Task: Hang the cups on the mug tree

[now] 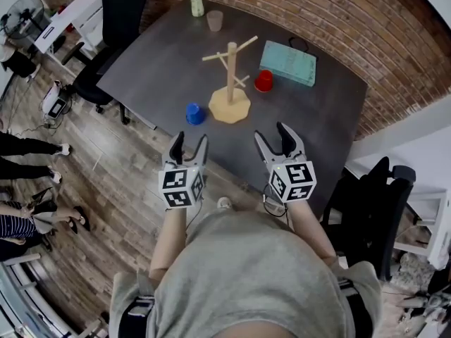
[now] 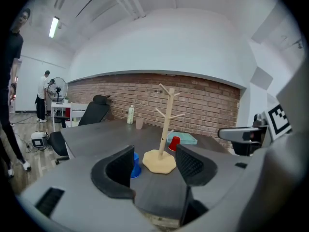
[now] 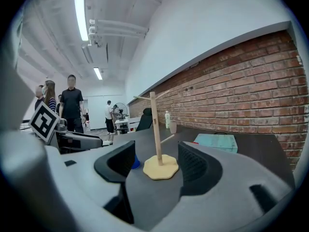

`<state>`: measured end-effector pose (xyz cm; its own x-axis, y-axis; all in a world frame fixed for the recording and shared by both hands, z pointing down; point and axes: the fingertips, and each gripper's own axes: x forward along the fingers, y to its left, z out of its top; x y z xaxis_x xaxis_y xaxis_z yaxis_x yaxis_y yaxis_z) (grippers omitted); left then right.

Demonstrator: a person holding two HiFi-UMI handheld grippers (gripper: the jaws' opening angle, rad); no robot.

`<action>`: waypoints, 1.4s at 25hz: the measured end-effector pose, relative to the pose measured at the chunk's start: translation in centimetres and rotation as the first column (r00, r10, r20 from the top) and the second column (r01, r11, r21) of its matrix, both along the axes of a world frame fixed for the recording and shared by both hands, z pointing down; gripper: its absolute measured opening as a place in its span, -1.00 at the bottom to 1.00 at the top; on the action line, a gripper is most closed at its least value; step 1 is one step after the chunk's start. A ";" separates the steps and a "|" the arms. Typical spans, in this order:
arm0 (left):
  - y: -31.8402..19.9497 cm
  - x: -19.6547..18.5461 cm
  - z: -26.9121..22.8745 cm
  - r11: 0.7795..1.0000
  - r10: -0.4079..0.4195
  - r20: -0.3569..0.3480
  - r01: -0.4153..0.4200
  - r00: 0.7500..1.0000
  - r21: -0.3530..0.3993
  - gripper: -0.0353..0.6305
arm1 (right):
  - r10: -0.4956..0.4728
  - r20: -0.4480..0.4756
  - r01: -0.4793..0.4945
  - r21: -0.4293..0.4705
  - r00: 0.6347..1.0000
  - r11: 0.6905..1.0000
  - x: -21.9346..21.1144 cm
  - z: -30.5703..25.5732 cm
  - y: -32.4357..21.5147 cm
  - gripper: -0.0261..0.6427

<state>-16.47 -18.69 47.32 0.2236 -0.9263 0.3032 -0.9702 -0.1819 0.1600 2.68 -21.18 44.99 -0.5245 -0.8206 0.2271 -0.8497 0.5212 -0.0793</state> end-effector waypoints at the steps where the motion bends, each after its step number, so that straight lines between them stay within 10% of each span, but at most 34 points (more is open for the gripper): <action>1: -0.5 -0.2 0.3 1.000 0.002 0.003 -0.002 1.000 -0.004 -0.16 | 0.003 -0.001 -0.003 -0.003 1.000 1.000 -0.2 0.2 -0.4 -0.11; 35: -12.8 -4.0 14.6 0.980 0.029 0.160 0.003 0.987 -0.199 -0.10 | 0.065 -0.076 -0.073 -0.112 0.995 0.991 -0.5 5.4 -5.4 -0.11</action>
